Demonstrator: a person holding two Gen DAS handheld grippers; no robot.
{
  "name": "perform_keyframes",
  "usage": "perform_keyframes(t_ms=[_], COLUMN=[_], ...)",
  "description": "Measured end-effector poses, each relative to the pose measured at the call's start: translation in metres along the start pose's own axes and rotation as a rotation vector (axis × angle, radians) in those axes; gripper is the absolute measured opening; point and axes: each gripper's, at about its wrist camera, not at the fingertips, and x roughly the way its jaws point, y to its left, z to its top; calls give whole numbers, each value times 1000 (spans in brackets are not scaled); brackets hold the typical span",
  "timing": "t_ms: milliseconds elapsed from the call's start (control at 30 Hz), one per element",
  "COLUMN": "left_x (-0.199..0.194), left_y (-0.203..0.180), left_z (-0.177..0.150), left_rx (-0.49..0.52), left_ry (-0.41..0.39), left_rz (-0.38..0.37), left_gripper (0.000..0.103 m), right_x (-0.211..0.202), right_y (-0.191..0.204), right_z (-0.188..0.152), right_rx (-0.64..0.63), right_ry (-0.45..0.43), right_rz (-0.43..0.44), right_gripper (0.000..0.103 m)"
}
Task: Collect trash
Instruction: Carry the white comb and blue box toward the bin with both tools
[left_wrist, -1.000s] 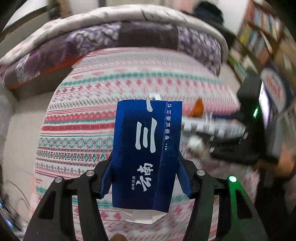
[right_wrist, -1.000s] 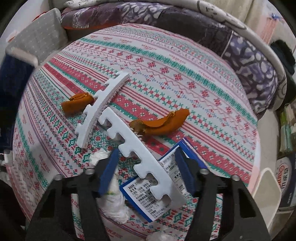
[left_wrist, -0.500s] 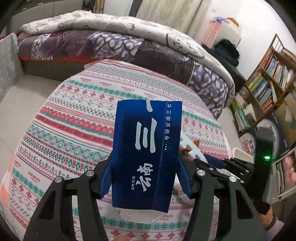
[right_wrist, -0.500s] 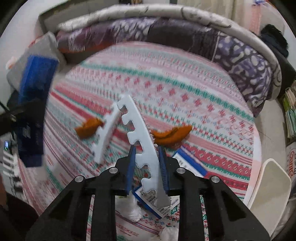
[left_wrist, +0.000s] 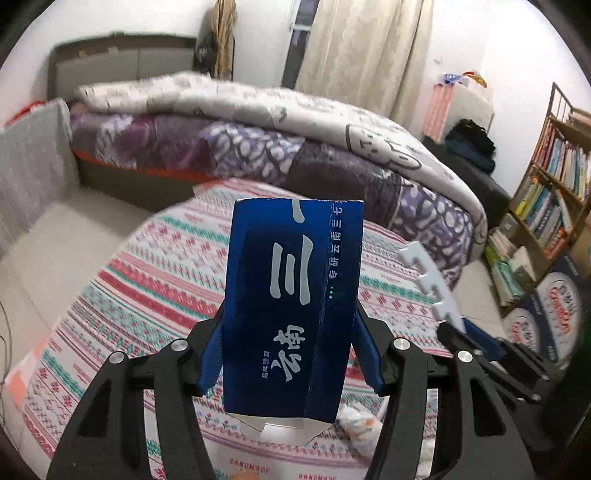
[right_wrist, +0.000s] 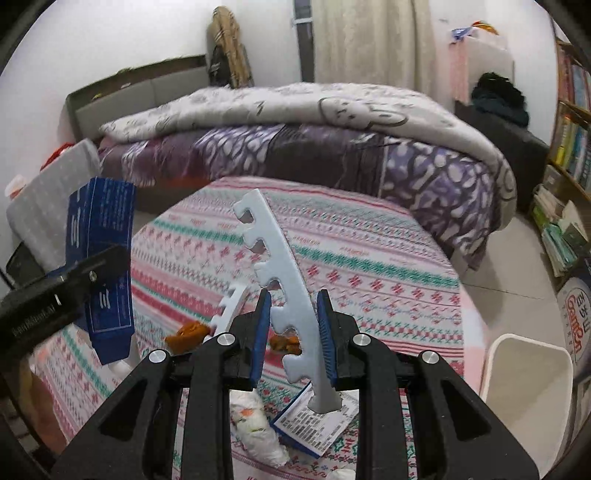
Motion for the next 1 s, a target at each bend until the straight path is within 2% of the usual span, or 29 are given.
perform_keyframes(t_ms=[167,333,1000], left_x=[1,3,-2], left_y=[-17,-32,-101], left_z=[-4,-7,-25], left_rx=[13,33,140], left_ry=[-34,-42,-25], left_rz=[37,44,-29], left_gripper=[59,59,60], right_x=[-10,-17,-59], right_y=[-14,-28,-96], right_z=[1,1,-5], right_rx=[47,74,184], right_ry=[-35,-49,-87], right_rz=[-47,-89,-177], right_gripper=[24,24,25])
